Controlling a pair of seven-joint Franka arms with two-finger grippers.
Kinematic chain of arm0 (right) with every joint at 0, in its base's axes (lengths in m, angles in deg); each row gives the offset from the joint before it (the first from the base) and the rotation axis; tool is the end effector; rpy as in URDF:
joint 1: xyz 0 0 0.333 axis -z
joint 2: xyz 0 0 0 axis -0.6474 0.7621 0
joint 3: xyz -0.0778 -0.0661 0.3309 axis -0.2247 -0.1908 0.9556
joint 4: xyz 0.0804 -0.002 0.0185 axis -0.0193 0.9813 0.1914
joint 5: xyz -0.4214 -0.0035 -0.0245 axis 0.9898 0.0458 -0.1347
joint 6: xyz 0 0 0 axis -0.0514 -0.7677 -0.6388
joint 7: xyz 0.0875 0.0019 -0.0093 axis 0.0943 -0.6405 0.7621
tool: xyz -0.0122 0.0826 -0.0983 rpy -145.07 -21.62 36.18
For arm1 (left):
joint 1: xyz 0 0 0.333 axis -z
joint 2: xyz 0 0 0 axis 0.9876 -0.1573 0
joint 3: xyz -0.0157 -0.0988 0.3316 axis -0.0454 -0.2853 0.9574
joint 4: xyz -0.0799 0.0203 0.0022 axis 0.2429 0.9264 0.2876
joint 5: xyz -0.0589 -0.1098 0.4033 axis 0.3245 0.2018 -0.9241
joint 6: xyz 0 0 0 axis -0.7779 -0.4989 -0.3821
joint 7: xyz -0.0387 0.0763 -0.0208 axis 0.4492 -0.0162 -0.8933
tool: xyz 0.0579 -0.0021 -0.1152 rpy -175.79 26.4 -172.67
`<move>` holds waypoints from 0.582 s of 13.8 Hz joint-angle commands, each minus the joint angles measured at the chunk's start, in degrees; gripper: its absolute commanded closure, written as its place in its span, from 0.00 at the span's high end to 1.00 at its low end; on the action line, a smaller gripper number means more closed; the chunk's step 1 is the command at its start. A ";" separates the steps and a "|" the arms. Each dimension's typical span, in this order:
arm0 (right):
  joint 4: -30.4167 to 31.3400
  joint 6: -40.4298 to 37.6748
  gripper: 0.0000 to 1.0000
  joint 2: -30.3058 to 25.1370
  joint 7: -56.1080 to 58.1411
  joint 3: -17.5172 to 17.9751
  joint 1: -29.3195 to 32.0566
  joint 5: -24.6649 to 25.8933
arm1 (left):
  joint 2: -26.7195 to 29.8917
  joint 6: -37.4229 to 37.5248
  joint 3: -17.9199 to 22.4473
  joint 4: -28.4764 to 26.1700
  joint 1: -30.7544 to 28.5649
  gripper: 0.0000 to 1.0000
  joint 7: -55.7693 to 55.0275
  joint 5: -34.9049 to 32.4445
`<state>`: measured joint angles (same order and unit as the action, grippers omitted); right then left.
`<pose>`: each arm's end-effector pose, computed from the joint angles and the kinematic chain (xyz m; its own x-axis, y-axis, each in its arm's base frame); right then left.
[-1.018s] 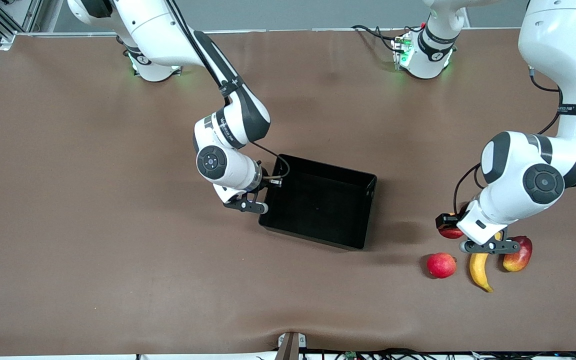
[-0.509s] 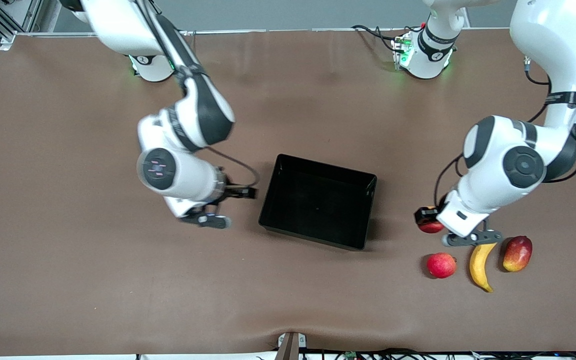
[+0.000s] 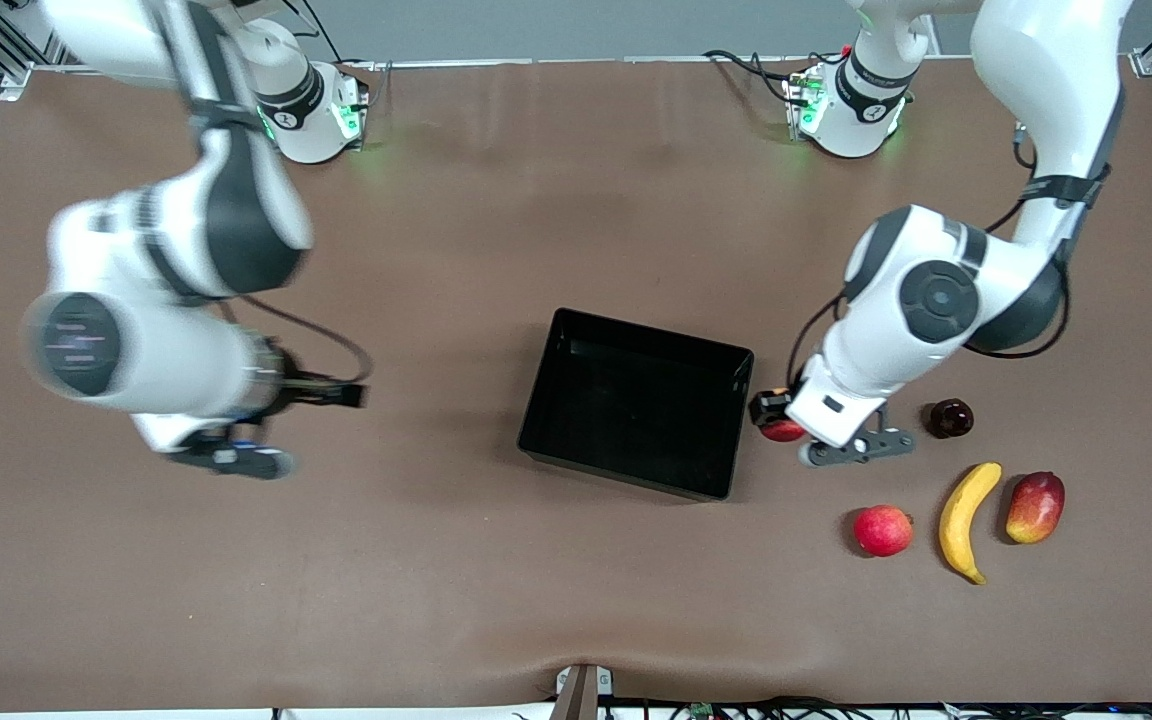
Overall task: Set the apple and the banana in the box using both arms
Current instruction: 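Lift the apple with the left gripper while the right gripper withdraws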
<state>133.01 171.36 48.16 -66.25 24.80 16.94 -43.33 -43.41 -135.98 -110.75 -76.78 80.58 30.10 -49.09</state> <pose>0.7062 0.1815 0.4985 0.9541 -0.2133 -0.2101 -0.2248 -0.9739 -0.0321 0.6662 -0.2687 0.3693 0.9865 0.1624 0.0189 0.1599 -0.9826 0.0948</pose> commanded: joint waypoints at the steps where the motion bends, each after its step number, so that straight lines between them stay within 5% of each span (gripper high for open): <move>1: 6.18 -2.55 1.00 -8.49 3.45 1.02 3.80 2.45 | 0.17 0.16 -0.04 -0.05 2.12 0.00 -4.16 -0.05; 4: 17.43 1.84 1.00 -18.59 9.63 0.84 6.89 3.86 | -1.24 -0.55 0.05 0.47 4.49 0.00 -6.54 -0.14; 6: 25.25 6.40 1.00 -25.62 10.42 1.02 6.71 10.96 | -1.68 -0.72 0.05 0.56 5.99 0.00 -8.11 -0.05; 8: 29.49 7.91 1.00 -29.86 14.97 0.67 8.02 11.96 | -2.12 -1.42 0.05 0.48 7.04 0.00 -9.35 -0.05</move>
<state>153.86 176.20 25.53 -54.52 24.76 24.22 -33.70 -45.09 -136.53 -110.78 -76.84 86.65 22.44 -49.09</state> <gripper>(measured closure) 0.000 0.273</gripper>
